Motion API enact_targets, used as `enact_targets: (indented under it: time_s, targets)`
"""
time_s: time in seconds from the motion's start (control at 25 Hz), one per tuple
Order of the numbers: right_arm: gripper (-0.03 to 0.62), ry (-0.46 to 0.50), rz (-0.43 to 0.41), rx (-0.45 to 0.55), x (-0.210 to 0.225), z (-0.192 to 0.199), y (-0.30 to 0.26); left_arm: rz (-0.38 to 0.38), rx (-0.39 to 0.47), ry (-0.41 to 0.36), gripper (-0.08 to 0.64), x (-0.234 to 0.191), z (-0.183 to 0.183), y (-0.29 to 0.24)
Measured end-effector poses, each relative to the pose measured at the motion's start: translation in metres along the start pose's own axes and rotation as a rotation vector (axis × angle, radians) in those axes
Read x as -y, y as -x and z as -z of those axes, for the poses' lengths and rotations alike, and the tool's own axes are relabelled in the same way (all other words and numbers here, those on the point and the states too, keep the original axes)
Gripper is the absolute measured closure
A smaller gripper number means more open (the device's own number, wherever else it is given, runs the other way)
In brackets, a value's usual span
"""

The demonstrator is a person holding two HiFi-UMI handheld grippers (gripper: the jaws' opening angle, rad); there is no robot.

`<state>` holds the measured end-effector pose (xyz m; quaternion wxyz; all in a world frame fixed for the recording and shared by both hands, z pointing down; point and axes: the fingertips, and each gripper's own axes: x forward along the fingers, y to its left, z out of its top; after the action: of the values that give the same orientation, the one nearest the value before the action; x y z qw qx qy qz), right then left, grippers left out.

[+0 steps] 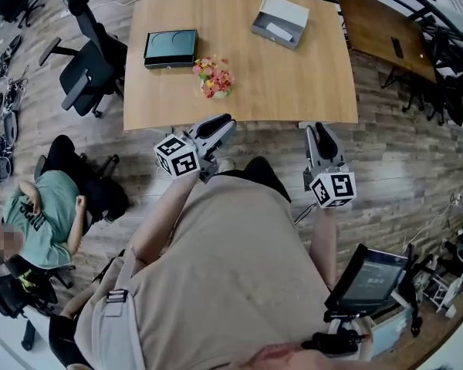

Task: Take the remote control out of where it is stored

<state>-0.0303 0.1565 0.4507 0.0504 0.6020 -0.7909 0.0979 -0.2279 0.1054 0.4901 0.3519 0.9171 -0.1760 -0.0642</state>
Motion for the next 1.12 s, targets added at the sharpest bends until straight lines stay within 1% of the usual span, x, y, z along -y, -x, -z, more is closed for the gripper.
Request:
enact_targets:
  time_s: [0.16,0.4,0.56,0.76,0.96,1.12]
  targets:
    - [0.502,-0.023,-0.007,-0.019,0.007,0.011,-0.015,0.005,-0.031,0.0,0.469,-0.009,0.001,-0.011]
    - [0.502,-0.043,-0.048,-0.029,0.039,0.016,-0.051,-0.032,-0.021,-0.005,0.469,-0.022,-0.014,-0.039]
    - [0.502,-0.05,-0.087,-0.029,0.072,0.01,-0.092,-0.044,-0.002,-0.003,0.469,-0.034,-0.03,-0.07]
    - [0.502,-0.048,-0.138,-0.038,0.121,-0.003,-0.139,-0.082,0.021,0.008,0.469,-0.044,-0.047,-0.117]
    - [0.502,-0.06,-0.187,-0.057,0.165,-0.019,-0.182,-0.14,0.039,0.005,0.469,-0.055,-0.071,-0.157]
    - [0.502,-0.053,-0.237,-0.075,0.19,-0.023,-0.212,-0.19,0.069,-0.009,0.469,-0.062,-0.085,-0.179]
